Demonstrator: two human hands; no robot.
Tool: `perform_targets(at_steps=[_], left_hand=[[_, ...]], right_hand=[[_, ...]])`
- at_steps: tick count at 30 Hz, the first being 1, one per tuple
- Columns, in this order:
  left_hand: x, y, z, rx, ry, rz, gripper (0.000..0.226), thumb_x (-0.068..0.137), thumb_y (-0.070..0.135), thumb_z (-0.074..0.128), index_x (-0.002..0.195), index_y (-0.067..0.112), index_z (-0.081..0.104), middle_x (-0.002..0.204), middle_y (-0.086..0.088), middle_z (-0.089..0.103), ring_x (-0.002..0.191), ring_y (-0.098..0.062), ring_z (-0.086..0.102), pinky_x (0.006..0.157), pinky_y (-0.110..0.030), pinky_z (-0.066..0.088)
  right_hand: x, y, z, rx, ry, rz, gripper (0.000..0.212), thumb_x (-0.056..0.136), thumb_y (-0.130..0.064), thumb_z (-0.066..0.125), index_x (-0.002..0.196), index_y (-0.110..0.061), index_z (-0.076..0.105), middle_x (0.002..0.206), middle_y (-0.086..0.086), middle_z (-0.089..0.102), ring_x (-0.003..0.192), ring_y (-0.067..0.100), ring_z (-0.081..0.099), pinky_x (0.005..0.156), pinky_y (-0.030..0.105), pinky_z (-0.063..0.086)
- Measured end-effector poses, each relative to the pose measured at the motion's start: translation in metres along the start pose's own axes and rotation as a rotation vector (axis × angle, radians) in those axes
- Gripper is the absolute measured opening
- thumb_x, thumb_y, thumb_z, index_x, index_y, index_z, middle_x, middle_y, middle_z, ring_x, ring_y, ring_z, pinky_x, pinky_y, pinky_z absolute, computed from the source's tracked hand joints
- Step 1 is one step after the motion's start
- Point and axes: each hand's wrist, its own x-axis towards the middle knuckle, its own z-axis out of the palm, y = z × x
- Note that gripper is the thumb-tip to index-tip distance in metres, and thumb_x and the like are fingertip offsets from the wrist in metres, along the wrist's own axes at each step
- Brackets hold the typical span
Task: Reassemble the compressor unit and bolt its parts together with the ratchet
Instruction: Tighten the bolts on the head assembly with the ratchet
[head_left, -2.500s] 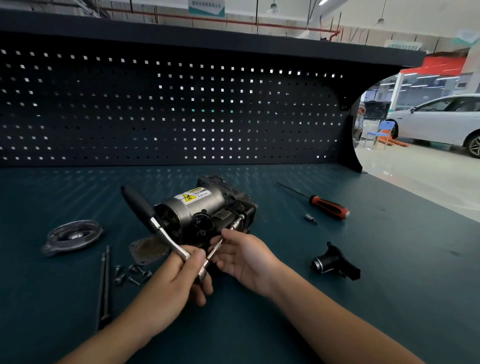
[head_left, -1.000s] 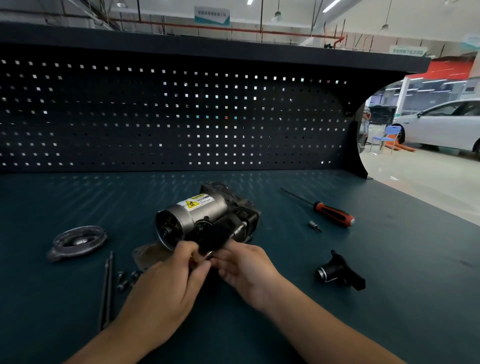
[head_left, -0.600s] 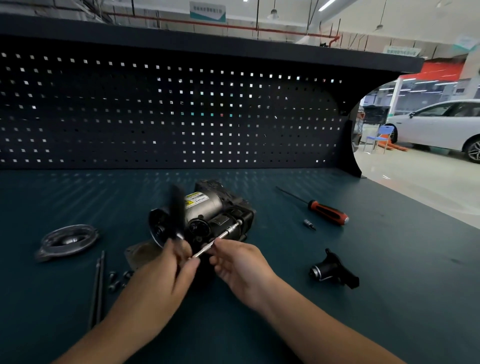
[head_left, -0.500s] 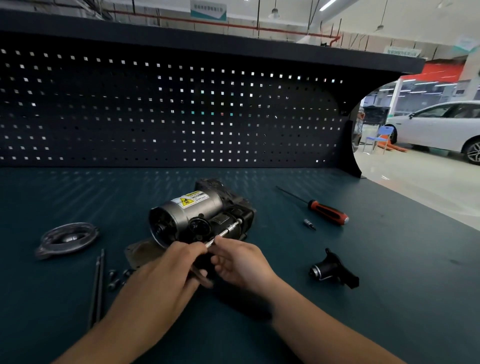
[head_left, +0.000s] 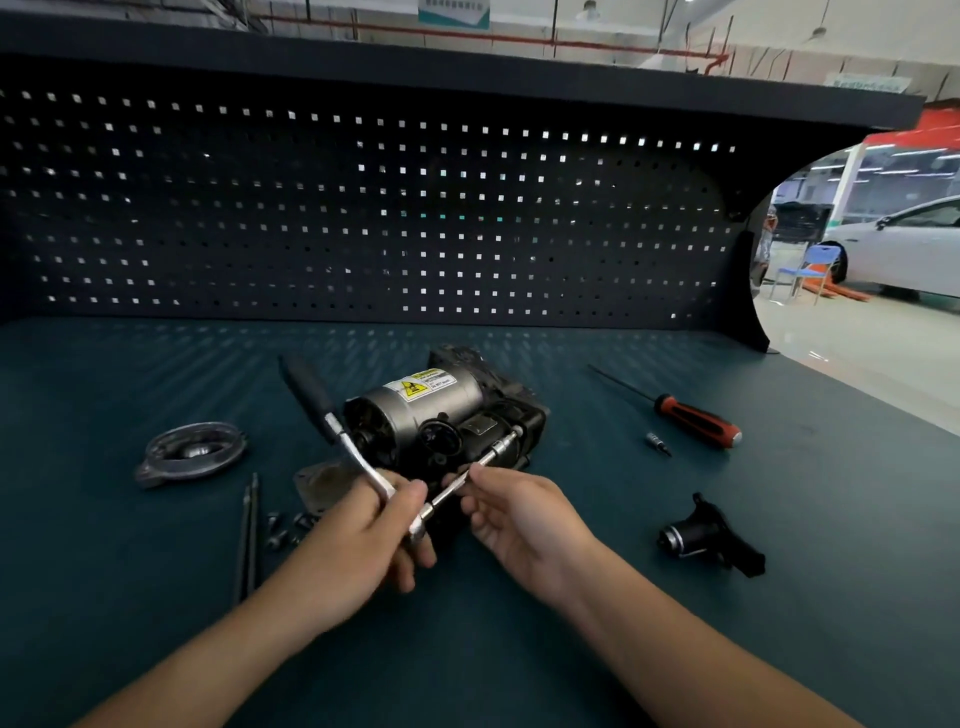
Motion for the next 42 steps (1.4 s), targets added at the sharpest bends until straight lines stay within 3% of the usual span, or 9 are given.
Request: perform_targets(at_steps=[6, 12, 15, 21, 24, 27, 30, 34, 42], left_hand=[[-0.009, -0.003, -0.003, 1.124, 0.078, 0.66, 0.031, 0.079, 0.038, 0.068, 0.103, 0.028, 0.051, 0.084, 0.015, 0.06, 0.075, -0.005, 0.062, 0.065, -0.017, 0.037], [0.001, -0.001, 0.007, -0.056, 0.017, 0.091, 0.017, 0.096, 0.035, 0.036, 0.095, 0.021, 0.046, 0.059, 0.005, 0.066, 0.05, -0.005, 0.057, 0.055, -0.018, 0.045], [0.005, 0.003, 0.0, -0.228, 0.006, -0.069, 0.026, 0.097, 0.036, 0.035, 0.095, 0.013, 0.048, 0.054, 0.002, 0.063, 0.045, -0.009, 0.056, 0.05, -0.019, 0.046], [0.0, -0.005, -0.007, 1.024, 0.07, 0.578, 0.036, 0.09, 0.043, 0.026, 0.107, 0.024, 0.051, 0.088, 0.008, 0.059, 0.079, -0.013, 0.061, 0.073, -0.027, 0.046], [-0.002, -0.005, -0.012, 1.211, 0.088, 0.767, 0.041, 0.087, 0.041, 0.032, 0.101, 0.017, 0.062, 0.081, 0.006, 0.059, 0.073, -0.014, 0.063, 0.065, -0.026, 0.049], [-0.003, -0.003, -0.006, 0.782, 0.068, 0.517, 0.028, 0.094, 0.043, 0.035, 0.111, 0.024, 0.047, 0.091, 0.017, 0.058, 0.088, -0.006, 0.057, 0.074, -0.024, 0.039], [0.0, 0.004, 0.004, 0.016, -0.02, 0.103, 0.027, 0.095, 0.039, 0.037, 0.096, 0.016, 0.05, 0.059, 0.009, 0.062, 0.059, -0.006, 0.06, 0.067, -0.028, 0.05], [0.002, 0.006, -0.002, -0.131, -0.072, -0.099, 0.04, 0.096, 0.043, 0.034, 0.091, 0.01, 0.056, 0.053, 0.002, 0.062, 0.052, -0.01, 0.059, 0.062, -0.028, 0.048], [-0.007, -0.003, -0.007, 1.14, 0.046, 0.711, 0.046, 0.075, 0.035, 0.071, 0.118, 0.024, 0.056, 0.085, 0.007, 0.057, 0.078, -0.013, 0.061, 0.071, -0.033, 0.051]], right_hand=[[0.001, 0.0, 0.0, -0.032, 0.016, 0.017, 0.017, 0.092, -0.01, 0.054, 0.079, -0.002, 0.062, 0.056, 0.002, 0.061, 0.044, 0.006, 0.053, 0.045, 0.015, 0.044], [0.0, 0.0, -0.001, 0.075, -0.02, 0.054, 0.014, 0.091, -0.011, 0.055, 0.083, -0.004, 0.064, 0.064, 0.004, 0.068, 0.046, 0.008, 0.058, 0.045, 0.014, 0.046], [0.002, 0.001, 0.0, 0.073, -0.014, 0.013, 0.019, 0.089, -0.005, 0.057, 0.072, -0.005, 0.065, 0.058, 0.003, 0.063, 0.048, 0.006, 0.057, 0.047, 0.012, 0.046], [0.006, 0.005, 0.002, 0.079, 0.01, -0.02, 0.019, 0.089, -0.008, 0.059, 0.07, -0.004, 0.062, 0.056, 0.004, 0.06, 0.048, 0.008, 0.055, 0.059, 0.015, 0.049], [0.004, 0.006, 0.004, 0.044, 0.042, -0.029, 0.014, 0.088, -0.011, 0.061, 0.076, -0.004, 0.065, 0.058, 0.001, 0.066, 0.045, 0.005, 0.056, 0.047, 0.014, 0.047], [0.002, 0.007, 0.005, 0.043, 0.003, -0.01, 0.018, 0.089, -0.016, 0.06, 0.093, 0.001, 0.065, 0.074, 0.006, 0.07, 0.054, 0.01, 0.059, 0.053, 0.017, 0.048], [0.002, 0.004, 0.002, 0.057, 0.037, 0.004, 0.019, 0.088, -0.016, 0.061, 0.098, -0.001, 0.065, 0.069, 0.002, 0.07, 0.046, 0.005, 0.056, 0.044, 0.015, 0.043], [0.003, 0.001, 0.001, 0.079, 0.036, 0.002, 0.012, 0.088, -0.01, 0.06, 0.092, -0.001, 0.064, 0.069, 0.003, 0.071, 0.042, 0.004, 0.054, 0.04, 0.013, 0.042], [0.005, 0.002, 0.003, -0.003, 0.057, -0.018, 0.015, 0.089, -0.013, 0.06, 0.076, -0.005, 0.064, 0.055, -0.001, 0.063, 0.045, 0.006, 0.05, 0.049, 0.017, 0.042]])
